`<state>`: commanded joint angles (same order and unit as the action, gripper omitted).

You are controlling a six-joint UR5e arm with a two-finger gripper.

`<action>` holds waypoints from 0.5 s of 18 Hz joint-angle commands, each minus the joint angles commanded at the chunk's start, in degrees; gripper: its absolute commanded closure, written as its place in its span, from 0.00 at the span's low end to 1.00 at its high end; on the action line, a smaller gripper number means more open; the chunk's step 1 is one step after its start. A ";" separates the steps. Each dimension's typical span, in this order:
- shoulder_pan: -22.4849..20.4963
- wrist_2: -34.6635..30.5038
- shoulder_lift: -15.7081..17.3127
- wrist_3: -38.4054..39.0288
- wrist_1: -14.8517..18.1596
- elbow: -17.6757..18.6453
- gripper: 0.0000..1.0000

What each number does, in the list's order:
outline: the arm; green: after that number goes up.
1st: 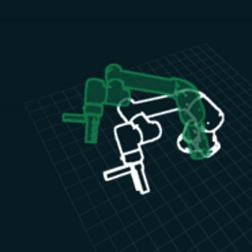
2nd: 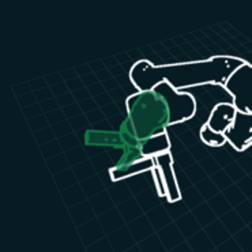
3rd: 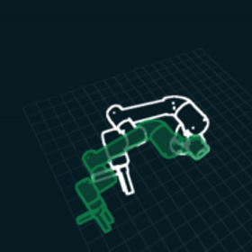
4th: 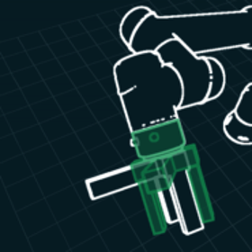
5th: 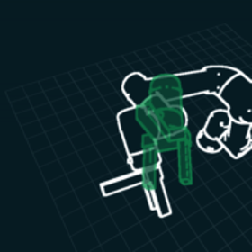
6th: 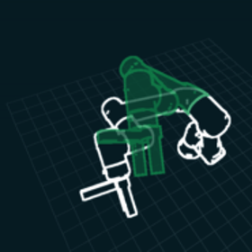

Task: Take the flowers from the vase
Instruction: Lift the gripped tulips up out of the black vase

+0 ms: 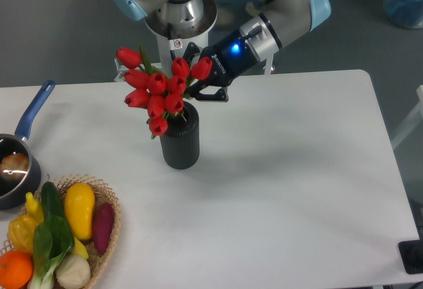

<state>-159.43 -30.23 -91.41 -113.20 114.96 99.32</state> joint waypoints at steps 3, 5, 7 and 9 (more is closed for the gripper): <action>-1.75 0.17 1.58 0.09 0.44 0.00 0.93; -3.16 0.35 2.98 0.18 0.97 0.00 0.93; -4.21 1.49 3.96 1.92 0.97 -0.17 0.93; -5.45 3.68 4.57 2.46 0.97 -0.35 0.93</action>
<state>-164.88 -26.55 -86.84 -110.74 115.93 98.96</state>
